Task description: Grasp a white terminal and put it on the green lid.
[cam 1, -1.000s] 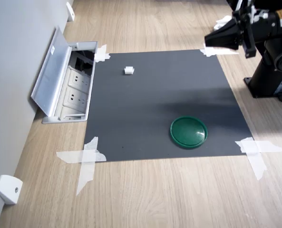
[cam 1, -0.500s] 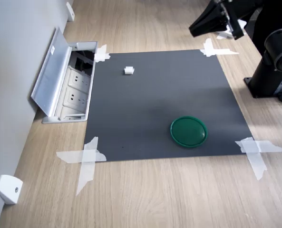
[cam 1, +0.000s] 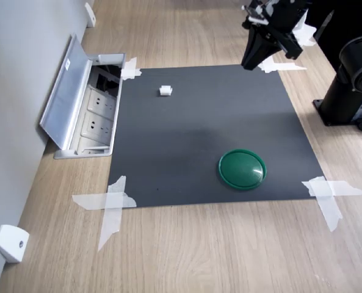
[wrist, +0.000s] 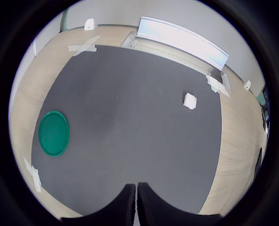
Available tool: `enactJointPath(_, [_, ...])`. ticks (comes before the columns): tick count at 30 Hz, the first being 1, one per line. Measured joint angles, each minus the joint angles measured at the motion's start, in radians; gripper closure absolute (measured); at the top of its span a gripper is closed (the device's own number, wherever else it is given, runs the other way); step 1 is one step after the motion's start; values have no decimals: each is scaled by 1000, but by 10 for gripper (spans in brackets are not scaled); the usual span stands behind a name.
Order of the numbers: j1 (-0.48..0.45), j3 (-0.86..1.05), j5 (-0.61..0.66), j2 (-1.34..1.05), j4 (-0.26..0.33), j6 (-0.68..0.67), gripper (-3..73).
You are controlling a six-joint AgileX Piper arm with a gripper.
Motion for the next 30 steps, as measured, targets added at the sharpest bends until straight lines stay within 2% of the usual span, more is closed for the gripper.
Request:
enactJointPath(3, [0, -30, 26, 50, 0, -35, 602])
enactJointPath(6, [0, -96, 52, 142, 1, -62, 491])
enactJointPath(10, [0, -212, 81, 263, 2, -69, 286])
enactJointPath(15, [-51, -351, 123, 405, -8, -69, 99])
enactJointPath(18, [-117, -420, 123, 482, -8, -93, 60])
enactJointPath(21, [-170, -476, 123, 565, -2, -137, 55])
enactJointPath(30, [-185, -642, 116, 794, 30, -168, 54])
